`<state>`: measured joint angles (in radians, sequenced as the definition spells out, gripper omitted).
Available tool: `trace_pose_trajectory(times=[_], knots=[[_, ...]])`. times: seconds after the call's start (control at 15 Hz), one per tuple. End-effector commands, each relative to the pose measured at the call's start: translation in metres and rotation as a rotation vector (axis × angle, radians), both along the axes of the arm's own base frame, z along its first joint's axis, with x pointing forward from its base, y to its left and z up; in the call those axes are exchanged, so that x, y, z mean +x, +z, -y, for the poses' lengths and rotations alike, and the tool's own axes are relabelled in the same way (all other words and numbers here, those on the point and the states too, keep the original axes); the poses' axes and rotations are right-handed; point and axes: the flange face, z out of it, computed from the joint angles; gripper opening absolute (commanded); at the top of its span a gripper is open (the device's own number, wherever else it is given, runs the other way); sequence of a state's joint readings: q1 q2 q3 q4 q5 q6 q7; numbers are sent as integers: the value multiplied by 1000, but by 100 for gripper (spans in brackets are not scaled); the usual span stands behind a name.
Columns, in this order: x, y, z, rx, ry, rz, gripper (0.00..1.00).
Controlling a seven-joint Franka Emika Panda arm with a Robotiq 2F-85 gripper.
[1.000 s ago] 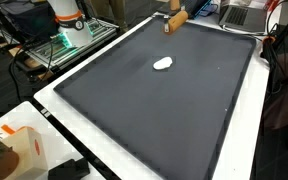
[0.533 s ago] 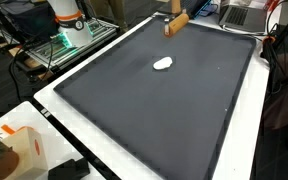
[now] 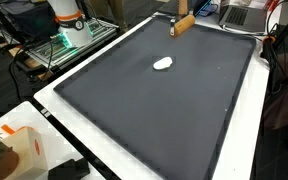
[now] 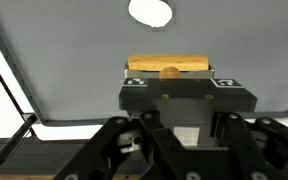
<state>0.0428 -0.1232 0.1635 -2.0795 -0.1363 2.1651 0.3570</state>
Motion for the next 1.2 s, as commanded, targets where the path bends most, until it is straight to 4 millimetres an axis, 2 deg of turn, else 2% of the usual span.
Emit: trace_pose_trajectory(times=[0.0,0.33,0.53,0.6,0.93,1.0,1.13], knots=[[16,3,-11,-71,-20,-39,23],[26,-4,-17,-140,-11,-99,23],[31,-4,-19,-121,-19,-104,23],[27,-11,-18,-113,1,-103,48],[32,-10,-19,-110,-1,-100,48],[32,-10,-19,-110,-1,-100,23],[38,-9,-12,-93,-12,-130,23]])
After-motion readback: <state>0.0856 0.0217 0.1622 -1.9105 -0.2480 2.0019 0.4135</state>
